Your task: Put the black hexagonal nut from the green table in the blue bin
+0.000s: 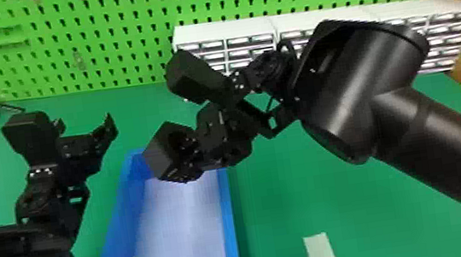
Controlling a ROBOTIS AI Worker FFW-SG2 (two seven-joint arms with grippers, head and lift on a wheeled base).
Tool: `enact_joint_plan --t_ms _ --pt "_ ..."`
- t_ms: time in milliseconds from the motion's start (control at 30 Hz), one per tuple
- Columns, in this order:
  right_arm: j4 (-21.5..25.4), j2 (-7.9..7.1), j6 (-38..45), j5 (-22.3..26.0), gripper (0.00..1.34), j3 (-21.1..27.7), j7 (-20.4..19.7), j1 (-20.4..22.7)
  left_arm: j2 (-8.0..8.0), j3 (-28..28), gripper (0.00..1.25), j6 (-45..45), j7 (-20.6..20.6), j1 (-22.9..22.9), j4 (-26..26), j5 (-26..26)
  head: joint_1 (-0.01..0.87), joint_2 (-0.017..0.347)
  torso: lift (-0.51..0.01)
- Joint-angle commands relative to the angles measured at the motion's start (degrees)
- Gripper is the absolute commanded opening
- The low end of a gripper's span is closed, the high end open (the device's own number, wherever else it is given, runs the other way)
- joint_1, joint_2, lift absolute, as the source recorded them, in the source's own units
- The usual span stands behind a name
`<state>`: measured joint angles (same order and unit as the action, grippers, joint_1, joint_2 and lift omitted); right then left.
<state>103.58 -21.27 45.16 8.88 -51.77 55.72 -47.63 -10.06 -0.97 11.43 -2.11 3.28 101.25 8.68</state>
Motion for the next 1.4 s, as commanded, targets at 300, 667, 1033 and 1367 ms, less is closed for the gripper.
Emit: enact_joint_plan --t_ms 300,667,1033,1367 --pt "0.0 0.0 -0.5 0.0 0.3 0.2 0.0 0.2 -0.04 0.0 0.94 0.0 0.0 0.0 0.0 0.0 0.686 0.028 -0.096" --pt "-0.7 -0.09 -0.8 0.5 1.24 0.3 0.0 0.3 -0.04 0.0 0.94 0.0 0.0 0.0 0.0 0.1 0.686 0.028 -0.096" --pt "-0.9 -0.18 -1.0 0.8 1.25 0.4 0.0 0.3 -0.04 0.0 0.94 0.0 0.0 0.0 0.0 0.2 0.686 0.028 -0.096" --pt "-0.9 -0.18 -1.0 0.7 1.25 0.7 0.0 0.3 -0.04 0.0 0.94 0.0 0.0 0.1 0.0 0.2 0.686 0.028 -0.096"
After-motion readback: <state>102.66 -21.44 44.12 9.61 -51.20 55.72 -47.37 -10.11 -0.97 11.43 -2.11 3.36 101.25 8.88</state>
